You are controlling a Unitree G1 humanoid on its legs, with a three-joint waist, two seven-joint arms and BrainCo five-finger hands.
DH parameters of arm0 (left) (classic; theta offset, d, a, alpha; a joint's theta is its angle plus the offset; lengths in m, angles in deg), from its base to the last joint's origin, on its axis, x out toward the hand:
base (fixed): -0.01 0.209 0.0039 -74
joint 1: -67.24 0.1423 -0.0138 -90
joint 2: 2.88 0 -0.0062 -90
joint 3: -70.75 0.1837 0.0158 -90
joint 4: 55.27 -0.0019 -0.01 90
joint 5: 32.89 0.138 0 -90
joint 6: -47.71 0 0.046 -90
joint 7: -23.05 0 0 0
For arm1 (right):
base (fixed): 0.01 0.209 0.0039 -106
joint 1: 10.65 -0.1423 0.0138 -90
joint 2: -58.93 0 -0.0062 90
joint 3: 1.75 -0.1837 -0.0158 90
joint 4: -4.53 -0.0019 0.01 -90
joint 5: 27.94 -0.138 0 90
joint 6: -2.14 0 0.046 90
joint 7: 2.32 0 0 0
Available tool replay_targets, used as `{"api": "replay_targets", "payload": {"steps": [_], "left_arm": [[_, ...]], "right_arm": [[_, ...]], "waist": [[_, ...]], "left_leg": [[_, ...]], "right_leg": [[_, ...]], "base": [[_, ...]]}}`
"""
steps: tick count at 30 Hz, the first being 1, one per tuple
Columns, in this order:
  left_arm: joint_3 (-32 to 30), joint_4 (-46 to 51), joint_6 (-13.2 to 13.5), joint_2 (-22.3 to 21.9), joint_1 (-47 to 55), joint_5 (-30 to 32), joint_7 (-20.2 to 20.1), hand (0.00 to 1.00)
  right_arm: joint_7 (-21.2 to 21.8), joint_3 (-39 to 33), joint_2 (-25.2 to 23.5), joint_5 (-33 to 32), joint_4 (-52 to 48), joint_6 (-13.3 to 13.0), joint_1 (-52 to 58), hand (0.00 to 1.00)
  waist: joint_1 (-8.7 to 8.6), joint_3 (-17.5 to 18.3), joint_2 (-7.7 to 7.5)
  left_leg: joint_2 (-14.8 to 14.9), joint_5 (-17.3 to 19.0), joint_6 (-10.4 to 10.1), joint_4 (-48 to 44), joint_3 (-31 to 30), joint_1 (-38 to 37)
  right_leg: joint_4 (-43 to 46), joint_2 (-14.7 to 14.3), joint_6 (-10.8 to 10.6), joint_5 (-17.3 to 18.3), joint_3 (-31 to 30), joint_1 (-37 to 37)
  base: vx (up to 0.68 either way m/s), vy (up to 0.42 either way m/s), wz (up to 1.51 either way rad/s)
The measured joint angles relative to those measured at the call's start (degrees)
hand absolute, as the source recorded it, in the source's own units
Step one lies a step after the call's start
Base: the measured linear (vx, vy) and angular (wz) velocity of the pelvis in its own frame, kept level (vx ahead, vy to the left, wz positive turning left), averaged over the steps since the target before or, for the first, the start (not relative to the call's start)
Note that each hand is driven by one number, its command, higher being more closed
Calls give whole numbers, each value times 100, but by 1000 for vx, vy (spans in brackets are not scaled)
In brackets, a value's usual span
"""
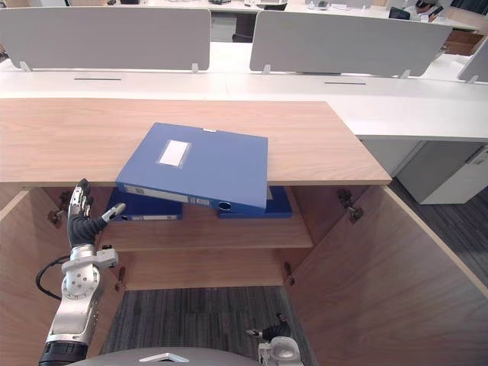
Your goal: Walk over to the cabinet, pick up the folder, carry it to the office cabinet, place the folder inside the office cabinet, then close the office cabinet door
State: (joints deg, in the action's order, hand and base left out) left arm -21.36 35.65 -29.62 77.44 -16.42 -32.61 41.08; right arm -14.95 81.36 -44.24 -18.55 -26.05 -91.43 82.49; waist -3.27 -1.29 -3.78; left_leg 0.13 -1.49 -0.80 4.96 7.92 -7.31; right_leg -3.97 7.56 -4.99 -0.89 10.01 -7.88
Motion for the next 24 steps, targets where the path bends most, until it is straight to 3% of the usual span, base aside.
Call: {"api": "replay_targets", "payload": {"steps": [8, 10, 11, 12, 13, 16, 24], "left_arm": [[137, 411, -32, 629, -247, 118, -189, 0], [-99, 1099, 24, 1437, -768, 28, -260, 0], [-190, 1284, 105, 1602, -844, -92, -290, 0], [-261, 1558, 427, 1872, -889, -240, -258, 0], [-237, 1901, 584, 1785, -824, -218, -277, 0], [-24, 2210, 709, 1401, -424, -31, -385, 0], [40, 2100, 670, 1402, -462, 152, -481, 0]], "right_arm": [[66, 19, 28, -1, 46, -8, 47, 0], [170, 132, 120, 2, 60, 5, 106, 0], [203, 169, 121, 1, 57, -1, 135, 0], [208, 231, 152, -3, 71, 1, 169, 0], [214, 227, 216, -1, 117, 0, 236, 0], [216, 214, 245, -1, 234, 2, 291, 0], [244, 219, 261, -1, 241, -11, 303, 0]], "waist": [[0, 25, 20], [28, 61, -46], [19, 61, -42], [-9, 51, 0], [-7, 93, -23], [-9, 91, 18], [-24, 113, 55]], "left_leg": [[46, 7, -13, -3, 20, 11], [60, 23, -37, -3, 15, 26], [71, 17, -29, -3, 20, 28], [73, 18, -30, -2, 30, 6], [71, 18, -30, -12, 58, 10], [57, 25, -36, -3, 89, 13], [108, 38, -69, -2, 158, 25]], "right_leg": [[4, -12, -4, -7, -54, 13], [58, -41, -45, -35, -77, 44], [106, -49, -36, -22, -92, 64], [130, -62, -12, -4, -96, 77], [133, -54, -12, -8, -146, 90], [138, -47, 0, -3, -161, 120], [216, -88, 60, 43, -277, 213]], "base": [[-5, -4, -1], [2, -21, -5], [4, -28, -7], [16, -21, -8], [19, -12, -11], [5, 2, -5], [-42, -18, -5]]}}
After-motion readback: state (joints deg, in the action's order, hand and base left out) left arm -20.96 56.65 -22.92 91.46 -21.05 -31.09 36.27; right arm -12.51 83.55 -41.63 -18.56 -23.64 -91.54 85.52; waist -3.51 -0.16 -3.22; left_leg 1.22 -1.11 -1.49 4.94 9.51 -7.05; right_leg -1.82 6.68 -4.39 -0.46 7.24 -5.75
